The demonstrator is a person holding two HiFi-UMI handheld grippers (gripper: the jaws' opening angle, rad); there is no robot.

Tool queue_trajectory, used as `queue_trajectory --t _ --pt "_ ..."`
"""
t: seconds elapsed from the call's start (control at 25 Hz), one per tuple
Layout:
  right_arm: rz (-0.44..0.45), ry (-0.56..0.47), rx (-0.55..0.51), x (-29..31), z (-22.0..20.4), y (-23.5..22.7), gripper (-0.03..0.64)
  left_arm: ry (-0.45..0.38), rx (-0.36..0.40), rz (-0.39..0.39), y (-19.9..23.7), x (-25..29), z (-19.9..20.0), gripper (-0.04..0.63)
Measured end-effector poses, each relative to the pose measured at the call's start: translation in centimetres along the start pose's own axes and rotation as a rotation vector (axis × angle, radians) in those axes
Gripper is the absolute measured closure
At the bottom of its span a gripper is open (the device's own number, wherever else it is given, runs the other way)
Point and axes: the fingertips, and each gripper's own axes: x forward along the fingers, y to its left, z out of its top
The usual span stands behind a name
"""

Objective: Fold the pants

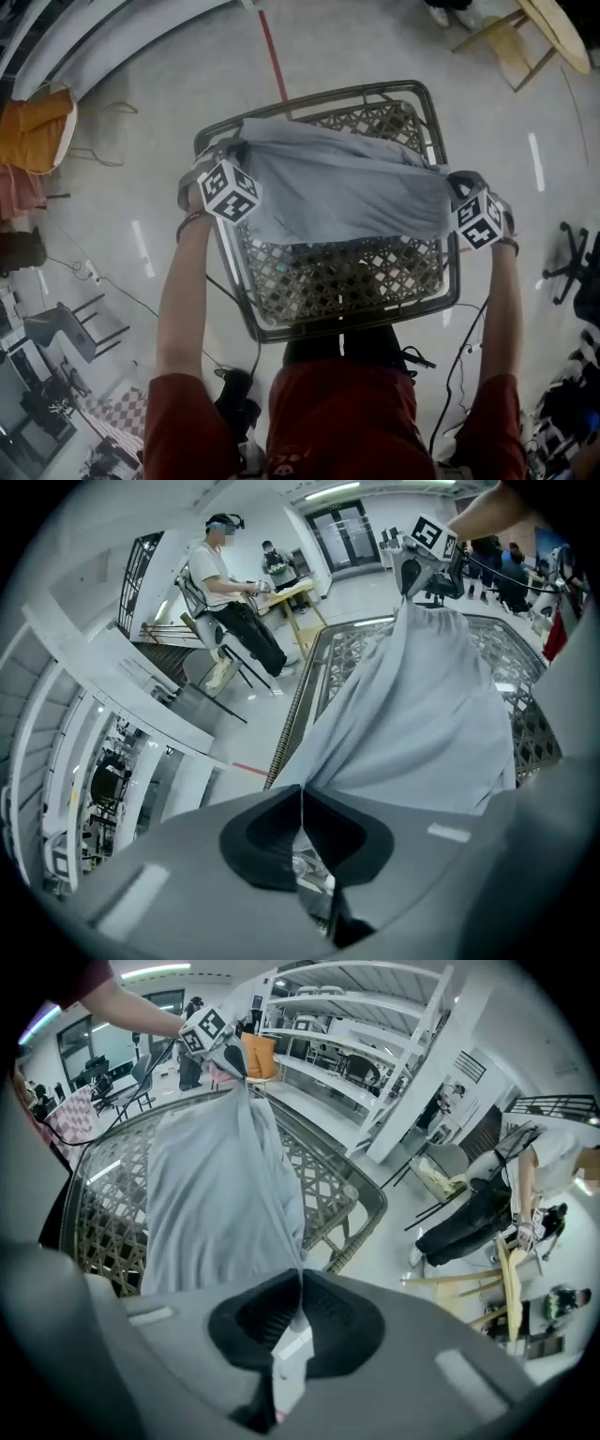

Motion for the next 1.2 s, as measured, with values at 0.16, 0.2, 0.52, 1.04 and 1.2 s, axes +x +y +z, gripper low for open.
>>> queue_trajectory --t 0.16,0.2,0.52,1.04,1.2 --pt "-0.014 0.024 0.017 2.0 0.0 -1.0 0.601 0.002 0.008 -0.015 0.5 2.7 0.0 0.583" --pt "-0.019 0.029 0.019 2.4 0.0 -1.3 0.601 0.002 0.01 -0.012 0.7 3.3 0.0 0.583" --pt "-0.062 0.072 0.028 4.6 -1.1 -2.2 0.578 0.032 0.02 0.06 1.9 6.6 -0.6 0.525" --pt "-0.146 0.058 0.058 5.0 -1.0 -3.9 0.472 0.06 0.04 0.103 3.5 8.1 -0.8 0.486" --pt "-0.157 0.018 0.095 4.6 -0.3 -3.9 0.471 0.028 0.007 0.16 4.5 6.5 -0.4 0.486"
